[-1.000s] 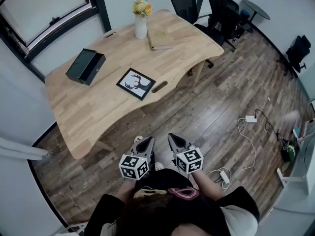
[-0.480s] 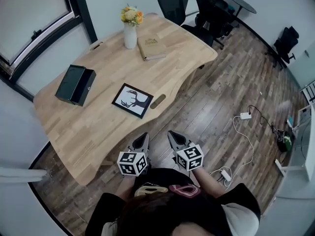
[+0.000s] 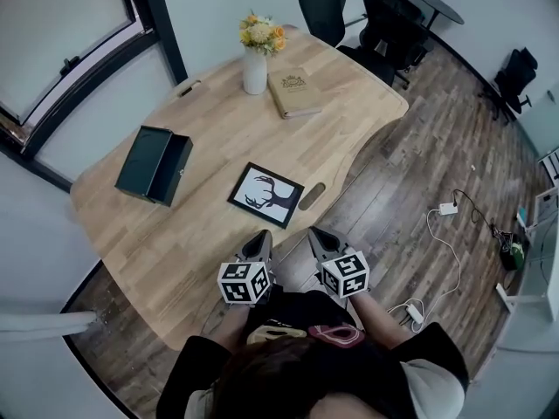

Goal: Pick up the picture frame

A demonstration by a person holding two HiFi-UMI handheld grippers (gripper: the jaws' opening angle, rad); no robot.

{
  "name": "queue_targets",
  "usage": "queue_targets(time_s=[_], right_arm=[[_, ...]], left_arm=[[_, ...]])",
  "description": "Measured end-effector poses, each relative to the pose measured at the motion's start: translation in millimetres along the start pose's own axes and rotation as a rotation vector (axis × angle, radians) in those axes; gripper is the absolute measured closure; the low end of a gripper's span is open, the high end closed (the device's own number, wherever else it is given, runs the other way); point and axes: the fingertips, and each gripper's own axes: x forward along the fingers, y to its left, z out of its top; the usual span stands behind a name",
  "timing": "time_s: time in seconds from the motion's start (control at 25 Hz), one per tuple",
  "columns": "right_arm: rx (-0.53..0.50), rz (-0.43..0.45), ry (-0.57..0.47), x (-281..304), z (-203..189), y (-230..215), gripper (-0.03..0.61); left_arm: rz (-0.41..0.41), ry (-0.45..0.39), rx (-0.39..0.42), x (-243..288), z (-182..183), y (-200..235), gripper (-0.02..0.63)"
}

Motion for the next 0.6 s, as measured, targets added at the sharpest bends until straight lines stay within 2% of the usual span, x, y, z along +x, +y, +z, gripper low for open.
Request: queue_targets(time_s=[0.24, 0.6], right_arm=[[0.014, -0.033, 0.019, 19.4, 9.9, -5.3, 0.571], [0.025, -0.01, 0.043, 51.2, 15.9, -14.8, 0.569]], left_arm=[[-0.009, 0.033, -0.013, 11.1, 8.5, 17.5, 0.594], [0.071, 0.054, -0.072, 21.8, 10.1, 45.6, 0.594]])
